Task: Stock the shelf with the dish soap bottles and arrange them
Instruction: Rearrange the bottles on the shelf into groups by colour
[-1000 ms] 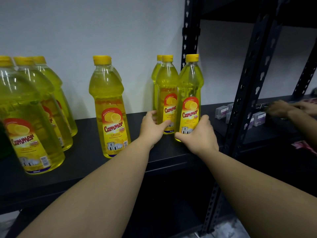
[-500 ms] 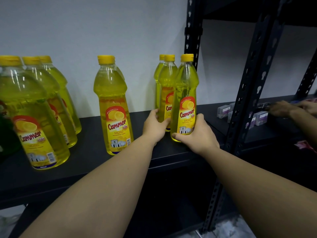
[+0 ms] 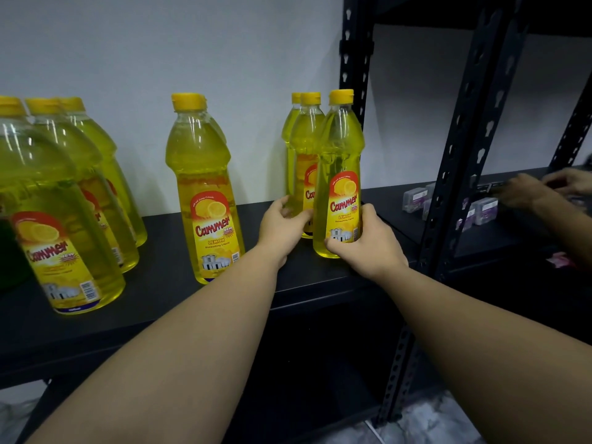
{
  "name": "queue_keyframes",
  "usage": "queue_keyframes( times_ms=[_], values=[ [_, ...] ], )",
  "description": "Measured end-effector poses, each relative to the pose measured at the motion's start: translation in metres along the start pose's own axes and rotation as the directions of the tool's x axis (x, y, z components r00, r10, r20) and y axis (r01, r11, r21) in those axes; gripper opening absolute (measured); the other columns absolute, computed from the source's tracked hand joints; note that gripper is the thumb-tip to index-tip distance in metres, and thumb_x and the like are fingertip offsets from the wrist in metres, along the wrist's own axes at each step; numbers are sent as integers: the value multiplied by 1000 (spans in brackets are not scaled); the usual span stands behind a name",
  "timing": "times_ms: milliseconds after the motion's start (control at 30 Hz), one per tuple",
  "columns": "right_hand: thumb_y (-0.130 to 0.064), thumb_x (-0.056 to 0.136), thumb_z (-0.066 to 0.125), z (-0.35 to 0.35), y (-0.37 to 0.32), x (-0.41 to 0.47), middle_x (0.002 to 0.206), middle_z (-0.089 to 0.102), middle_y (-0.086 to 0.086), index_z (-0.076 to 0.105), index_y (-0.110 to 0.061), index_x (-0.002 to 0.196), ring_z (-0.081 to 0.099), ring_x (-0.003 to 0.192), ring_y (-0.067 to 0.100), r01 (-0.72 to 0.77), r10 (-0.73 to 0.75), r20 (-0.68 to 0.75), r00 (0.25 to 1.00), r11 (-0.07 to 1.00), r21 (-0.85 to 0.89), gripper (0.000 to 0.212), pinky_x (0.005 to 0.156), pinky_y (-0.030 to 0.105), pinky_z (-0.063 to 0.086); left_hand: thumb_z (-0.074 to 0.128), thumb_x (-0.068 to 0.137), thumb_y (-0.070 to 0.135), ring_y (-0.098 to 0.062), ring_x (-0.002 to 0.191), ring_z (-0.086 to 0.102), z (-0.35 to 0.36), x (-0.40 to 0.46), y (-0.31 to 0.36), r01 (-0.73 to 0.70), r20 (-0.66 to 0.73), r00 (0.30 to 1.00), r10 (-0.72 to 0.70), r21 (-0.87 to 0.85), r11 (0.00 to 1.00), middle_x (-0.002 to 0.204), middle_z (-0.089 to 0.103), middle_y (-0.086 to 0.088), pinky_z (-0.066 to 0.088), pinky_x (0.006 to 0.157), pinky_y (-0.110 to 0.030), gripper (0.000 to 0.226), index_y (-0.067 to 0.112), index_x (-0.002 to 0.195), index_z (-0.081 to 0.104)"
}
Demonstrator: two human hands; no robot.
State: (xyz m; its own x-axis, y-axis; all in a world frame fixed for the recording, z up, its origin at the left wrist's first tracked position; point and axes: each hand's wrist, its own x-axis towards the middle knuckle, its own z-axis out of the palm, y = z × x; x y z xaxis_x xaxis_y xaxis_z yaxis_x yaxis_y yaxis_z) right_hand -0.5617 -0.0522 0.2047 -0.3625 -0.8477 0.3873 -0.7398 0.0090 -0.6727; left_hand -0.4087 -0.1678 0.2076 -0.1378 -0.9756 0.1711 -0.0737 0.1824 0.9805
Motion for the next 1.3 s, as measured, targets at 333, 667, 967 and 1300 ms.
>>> queue_keyframes(
  times_ms=[333, 667, 967, 1300],
  values=[
    [-83, 58, 73, -1, 0, -2, 94, 66, -23, 45, -51, 108, 65, 85, -1, 67, -68, 13, 998, 996, 53, 65, 74, 33, 60, 67, 73, 47, -18, 114, 64, -5, -25, 7, -22, 30, 999, 24, -73, 997, 119, 66, 1, 55, 101, -47, 54, 27, 122, 57],
    [-79, 59, 75, -5, -1, -3, 97, 68, -18, 50, -43, 111, 66, 86, 1, 40, -43, 37, 998, 996, 77, 68, 76, 37, 61, 98, 67, 45, -14, 107, 72, -10, -34, 2, -179, 198, 967, 160, 82, 980, 118, 71, 4, 63, 90, -39, 77, 25, 129, 57],
    [-72, 59, 76, -3, 1, 0, 102, 68, -18, 54, -44, 118, 66, 91, 3, 32, -37, 51, 998, 995, 94, 69, 82, 38, 61, 98, 64, 49, -13, 97, 75, -11, -39, 7, -193, 177, 970, 169, 125, 973, 109, 74, 5, 65, 85, -41, 69, 31, 119, 59],
    [-88, 51, 74, -6, -11, -7, 101, 66, -20, 48, -43, 114, 65, 92, 3, -5, 2, 49, 999, 998, 60, 81, 80, 37, 60, 85, 81, 56, -11, 101, 66, -26, -65, 11, -175, 104, 984, 146, 371, 912, 115, 66, 3, 49, 75, -21, 77, 19, 141, 54]
  ],
)
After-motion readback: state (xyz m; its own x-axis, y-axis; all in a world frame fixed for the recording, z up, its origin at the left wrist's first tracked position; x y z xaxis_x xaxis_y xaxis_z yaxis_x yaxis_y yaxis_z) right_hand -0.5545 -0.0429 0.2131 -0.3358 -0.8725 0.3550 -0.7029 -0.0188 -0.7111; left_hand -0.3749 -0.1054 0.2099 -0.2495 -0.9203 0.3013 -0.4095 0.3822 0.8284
